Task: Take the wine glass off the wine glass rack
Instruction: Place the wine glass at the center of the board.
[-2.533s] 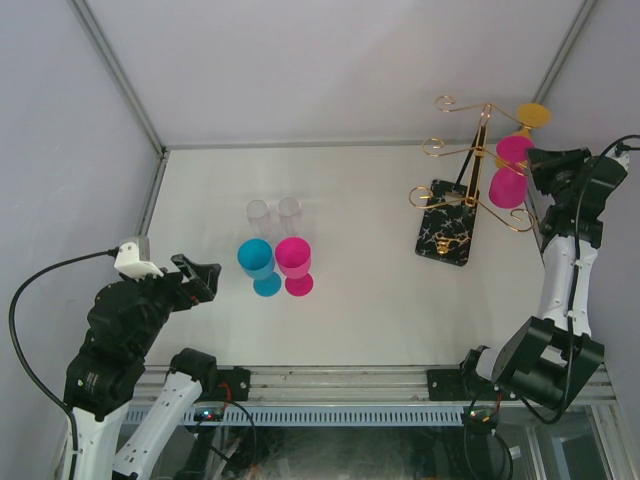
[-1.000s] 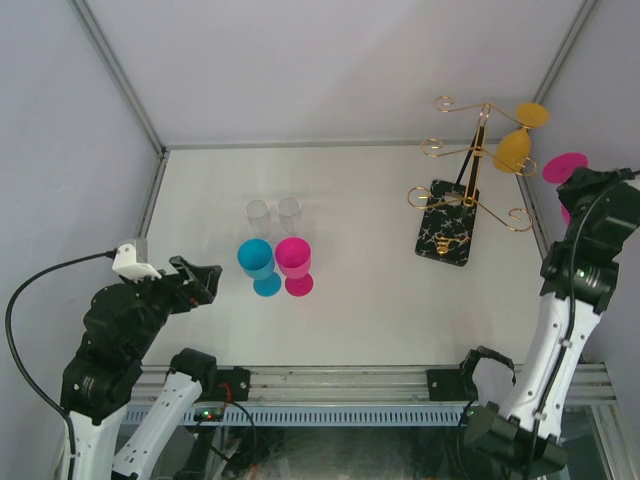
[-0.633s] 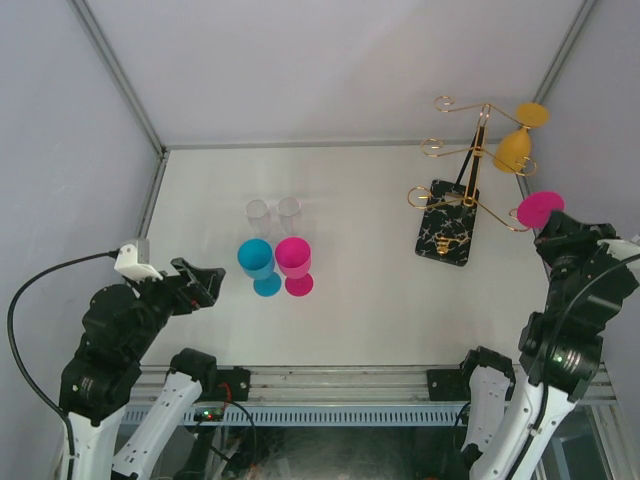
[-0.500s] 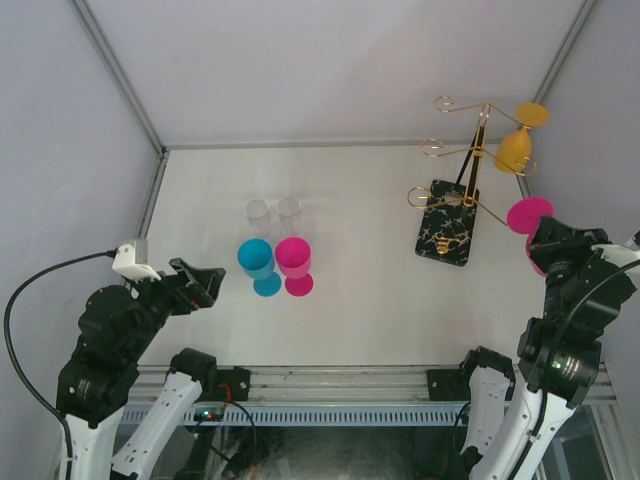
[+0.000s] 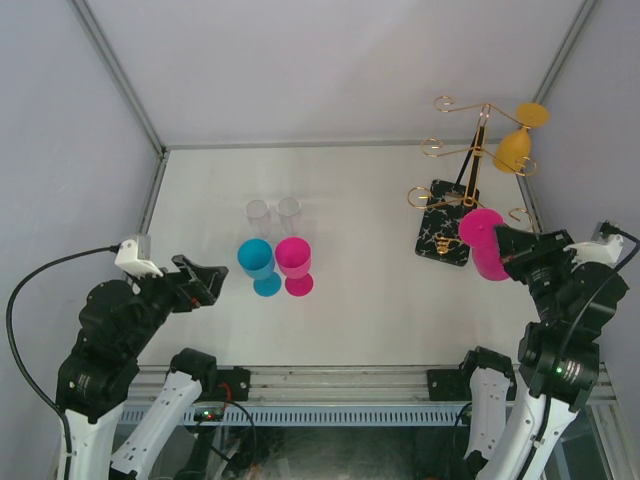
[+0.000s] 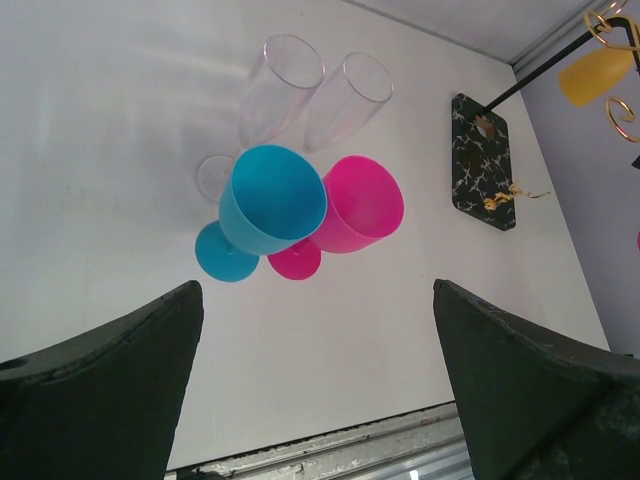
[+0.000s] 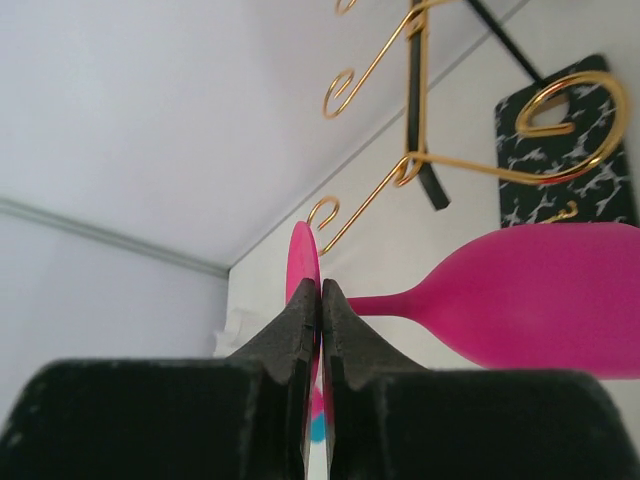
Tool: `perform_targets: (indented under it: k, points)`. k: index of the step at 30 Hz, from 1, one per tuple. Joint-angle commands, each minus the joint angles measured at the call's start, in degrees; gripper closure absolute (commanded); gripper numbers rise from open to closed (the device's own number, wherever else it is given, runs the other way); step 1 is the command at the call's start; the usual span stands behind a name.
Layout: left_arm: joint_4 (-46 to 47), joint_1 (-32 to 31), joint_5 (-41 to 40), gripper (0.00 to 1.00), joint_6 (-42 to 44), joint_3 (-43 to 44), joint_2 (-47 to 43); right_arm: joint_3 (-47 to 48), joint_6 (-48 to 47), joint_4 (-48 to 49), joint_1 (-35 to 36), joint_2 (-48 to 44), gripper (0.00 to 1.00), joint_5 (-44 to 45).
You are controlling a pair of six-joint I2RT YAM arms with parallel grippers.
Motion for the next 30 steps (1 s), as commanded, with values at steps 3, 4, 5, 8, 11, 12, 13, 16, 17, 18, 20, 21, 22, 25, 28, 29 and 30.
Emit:
perform_targets:
  k: [3,4,5,8,11,12,13,16,17,18,20,21,22,25,28,29,30]
  points:
    - [1.36,0.38,1.70,0.00,0.44,2.81,1.27,0.86,-0.29,3.81,1.94,3.32,1.00,-15.29]
    - [1.39,0.39,1.81,0.00,0.45,2.81,1.27,0.88,-0.27,5.52,2.32,3.92,1.00,-17.86]
    - [1.43,0.34,1.84,0.00,0.36,2.73,1.21,0.86,-0.41,7.04,2.92,4.56,1.00,-20.38]
    - [1.59,0.35,2.29,0.00,0.04,2.72,1.05,0.87,-0.98,10.43,5.81,6.16,1.00,-25.69]
    - [1.83,0.35,2.79,0.00,-0.38,2.60,1.02,0.89,-3.04,11.72,11.03,7.46,1.00,-26.85]
    - [2.04,0.34,3.09,0.00,-0.47,2.52,0.94,0.85,-3.86,11.78,13.48,7.93,1.00,-26.98]
    - [2.33,0.35,3.49,0.00,-0.70,2.40,1.00,0.86,-4.66,11.86,16.15,8.50,1.00,-26.88]
    - [3.39,0.34,5.24,0.00,-1.69,1.71,0.92,0.86,-7.33,11.64,25.62,10.46,1.00,-24.23]
    - [4.00,0.38,6.12,0.00,-2.16,1.42,0.88,0.86,-8.18,11.47,29.19,11.24,1.00,-22.64]
    - [4.53,0.34,6.94,0.00,-2.59,0.94,0.81,0.86,-9.12,11.44,33.14,12.00,1.00,-20.56]
    - [5.60,0.36,8.40,0.00,-3.34,0.20,0.81,0.82,-11.10,11.81,41.35,13.58,1.00,-15.43]
    - [5.92,0.40,8.67,0.00,-3.64,-0.15,0.81,0.90,-12.33,12.25,45.34,14.51,1.00,-12.50]
    - [6.09,0.36,8.92,0.00,-3.80,-0.55,0.84,0.87,-13.55,12.94,49.80,15.37,1.00,-9.70]
    - [7.21,0.34,12.83,0.00,-3.94,-1.17,1.42,0.86,-16.75,15.87,62.16,18.65,1.00,-1.15]
    - [12.73,0.37,21.62,0.00,-5.53,-2.45,2.22,0.58,-19.99,19.65,71.36,22.69,1.00,4.43]
    - [15.19,0.36,24.26,0.01,-7.22,-3.16,2.37,0.31,-20.22,21.24,72.96,23.78,1.00,5.41]
    - [17.84,0.34,26.51,0.01,-8.13,-3.77,2.36,-0.26,-20.14,23.27,74.05,24.63,1.00,5.40]
